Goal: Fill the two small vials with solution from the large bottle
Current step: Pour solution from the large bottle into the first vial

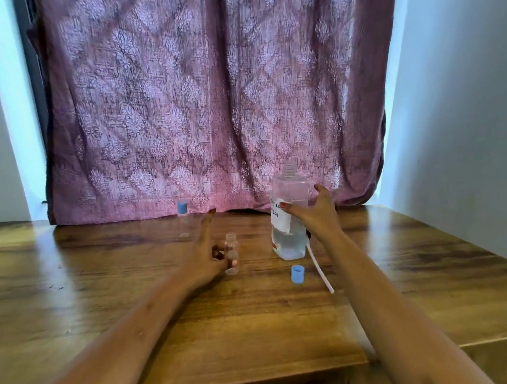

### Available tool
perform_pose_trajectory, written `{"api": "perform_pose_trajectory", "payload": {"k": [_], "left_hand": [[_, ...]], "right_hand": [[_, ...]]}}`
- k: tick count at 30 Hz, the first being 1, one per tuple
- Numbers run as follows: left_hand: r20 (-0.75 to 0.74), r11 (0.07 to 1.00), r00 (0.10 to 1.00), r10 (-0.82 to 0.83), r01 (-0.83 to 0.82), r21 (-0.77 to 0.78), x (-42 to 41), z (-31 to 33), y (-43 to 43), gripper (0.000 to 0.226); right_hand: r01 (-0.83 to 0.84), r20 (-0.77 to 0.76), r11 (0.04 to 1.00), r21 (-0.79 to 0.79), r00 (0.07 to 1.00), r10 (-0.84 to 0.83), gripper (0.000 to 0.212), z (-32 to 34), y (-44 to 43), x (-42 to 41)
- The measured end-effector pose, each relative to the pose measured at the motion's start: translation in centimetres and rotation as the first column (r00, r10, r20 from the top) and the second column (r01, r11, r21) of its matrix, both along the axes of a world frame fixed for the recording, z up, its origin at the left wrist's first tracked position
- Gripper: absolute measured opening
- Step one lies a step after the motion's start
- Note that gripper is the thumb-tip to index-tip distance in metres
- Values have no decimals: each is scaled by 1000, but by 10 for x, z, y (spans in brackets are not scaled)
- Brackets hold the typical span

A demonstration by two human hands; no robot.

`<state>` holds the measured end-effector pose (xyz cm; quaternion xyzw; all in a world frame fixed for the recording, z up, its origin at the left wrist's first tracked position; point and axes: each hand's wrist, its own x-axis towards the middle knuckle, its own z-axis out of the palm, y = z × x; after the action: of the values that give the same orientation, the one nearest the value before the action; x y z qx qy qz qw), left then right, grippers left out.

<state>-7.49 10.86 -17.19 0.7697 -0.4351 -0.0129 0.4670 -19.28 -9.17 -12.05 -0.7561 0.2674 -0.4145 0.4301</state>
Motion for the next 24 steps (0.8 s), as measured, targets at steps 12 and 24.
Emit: {"api": "perform_pose_trajectory", "payload": {"k": [12, 24], "left_hand": [[25, 999, 999, 41, -41, 11, 11, -2, -3, 93], [21, 996, 996, 92, -92, 10, 15, 2, 3, 45]], "right_hand": [[125, 24, 976, -177, 992, -123, 80, -10, 18, 40], [15, -78, 833, -554, 995, -70, 72, -18, 39, 33]]}}
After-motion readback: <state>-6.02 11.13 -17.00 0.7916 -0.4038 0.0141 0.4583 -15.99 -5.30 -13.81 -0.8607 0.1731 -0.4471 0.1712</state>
